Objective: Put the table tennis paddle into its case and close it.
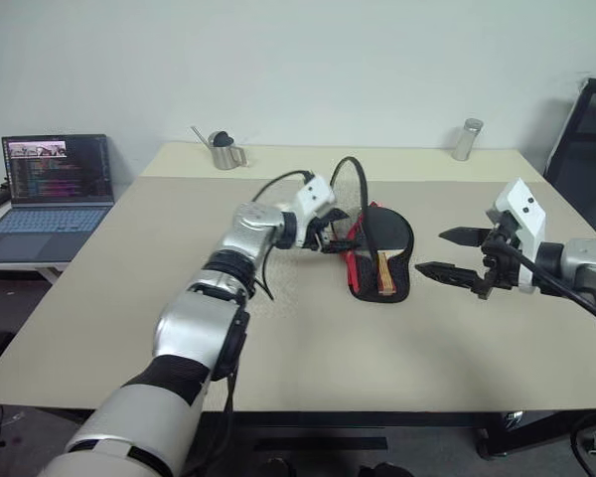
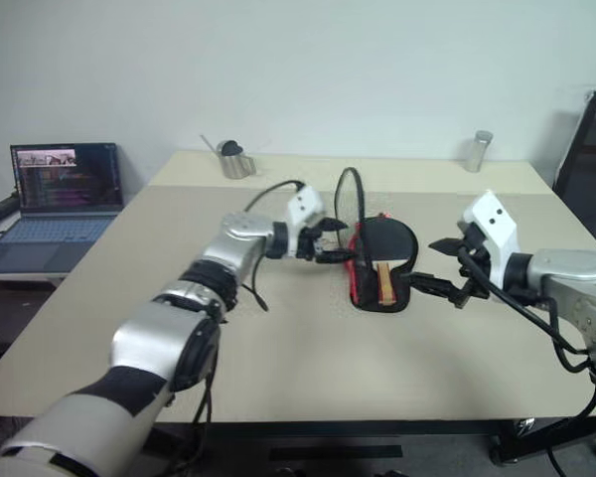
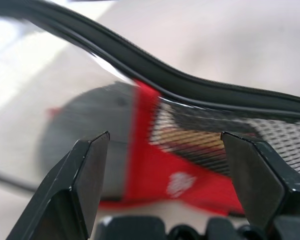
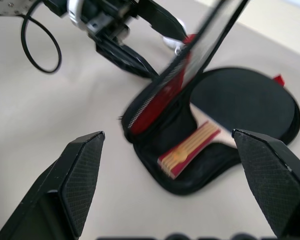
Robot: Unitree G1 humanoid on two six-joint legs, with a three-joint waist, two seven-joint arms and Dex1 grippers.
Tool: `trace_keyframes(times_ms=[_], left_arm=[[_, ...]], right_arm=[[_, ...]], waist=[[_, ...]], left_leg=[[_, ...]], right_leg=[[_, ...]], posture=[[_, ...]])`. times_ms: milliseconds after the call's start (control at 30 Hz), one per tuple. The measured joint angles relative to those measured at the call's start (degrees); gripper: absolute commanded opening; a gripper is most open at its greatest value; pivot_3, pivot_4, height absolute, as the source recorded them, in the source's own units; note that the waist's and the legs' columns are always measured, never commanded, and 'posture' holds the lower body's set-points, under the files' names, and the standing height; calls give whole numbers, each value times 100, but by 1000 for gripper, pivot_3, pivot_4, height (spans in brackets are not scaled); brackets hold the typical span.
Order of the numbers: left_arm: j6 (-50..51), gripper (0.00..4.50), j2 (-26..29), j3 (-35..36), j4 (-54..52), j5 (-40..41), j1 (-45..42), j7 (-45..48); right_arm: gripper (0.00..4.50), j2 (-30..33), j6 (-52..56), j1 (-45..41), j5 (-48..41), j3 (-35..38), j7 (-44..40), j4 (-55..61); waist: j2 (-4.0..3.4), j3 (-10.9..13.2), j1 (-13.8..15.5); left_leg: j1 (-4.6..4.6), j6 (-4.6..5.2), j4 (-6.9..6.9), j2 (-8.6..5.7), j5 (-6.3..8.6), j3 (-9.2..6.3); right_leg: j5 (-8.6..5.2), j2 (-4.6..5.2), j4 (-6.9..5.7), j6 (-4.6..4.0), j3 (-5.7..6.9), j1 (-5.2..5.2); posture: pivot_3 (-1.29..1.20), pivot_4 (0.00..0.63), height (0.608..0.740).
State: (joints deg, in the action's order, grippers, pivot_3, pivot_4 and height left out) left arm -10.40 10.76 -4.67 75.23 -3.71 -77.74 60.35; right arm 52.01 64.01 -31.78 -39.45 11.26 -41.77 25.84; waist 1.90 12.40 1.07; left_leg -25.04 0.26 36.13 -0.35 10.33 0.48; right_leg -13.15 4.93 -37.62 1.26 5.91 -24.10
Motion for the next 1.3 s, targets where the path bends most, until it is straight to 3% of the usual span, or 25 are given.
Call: trace_keyframes(times_ms=[400, 700, 867, 1100, 1300], left_arm=[[12, 3895, -157, 166, 146, -104, 75, -225], [-230, 3895, 1112, 550, -327, 171, 540, 787], [15, 3895, 1744, 770, -1456, 582, 1440, 1189], [1133, 3895, 2060, 911, -3828, 1117, 2565, 1027], [1853, 3895, 2183, 913, -4867, 1355, 2948, 759]], right_arm=[[4491, -159, 43, 90, 58, 108, 600, -229], [4491, -1178, -517, -582, 629, -556, 882, -1719], [4491, -1815, -1077, -1096, 1285, -1060, 1028, -3103], [4491, -2530, -2101, -1749, 2064, -1267, 1221, -5091], [4491, -2797, -2995, -2154, 2547, -1253, 1258, -6721]], waist=[[0, 0, -13], [-2, -1, -131], [-3, 0, -123], [-2, -1, -115], [-3, -1, -129]], left_leg=[[4, 0, 1, -2, 0, 5], [15, 0, -1, 1, 0, 14], [16, 0, 3, 0, -1, 17], [15, 0, 10, -6, -1, 13], [20, 0, 11, -5, -2, 18]], right_leg=[[0, 0, -2, 1, -6, 1], [1, -6, -17, -1, -18, -1], [2, -5, -26, -3, -27, -4], [19, -2, -26, -23, -39, 1], [18, -3, -34, -22, -45, 0]], posture=[[0, 150, 740], [0, 150, 740], [0, 150, 740], [0, 150, 740], [0, 150, 740]])
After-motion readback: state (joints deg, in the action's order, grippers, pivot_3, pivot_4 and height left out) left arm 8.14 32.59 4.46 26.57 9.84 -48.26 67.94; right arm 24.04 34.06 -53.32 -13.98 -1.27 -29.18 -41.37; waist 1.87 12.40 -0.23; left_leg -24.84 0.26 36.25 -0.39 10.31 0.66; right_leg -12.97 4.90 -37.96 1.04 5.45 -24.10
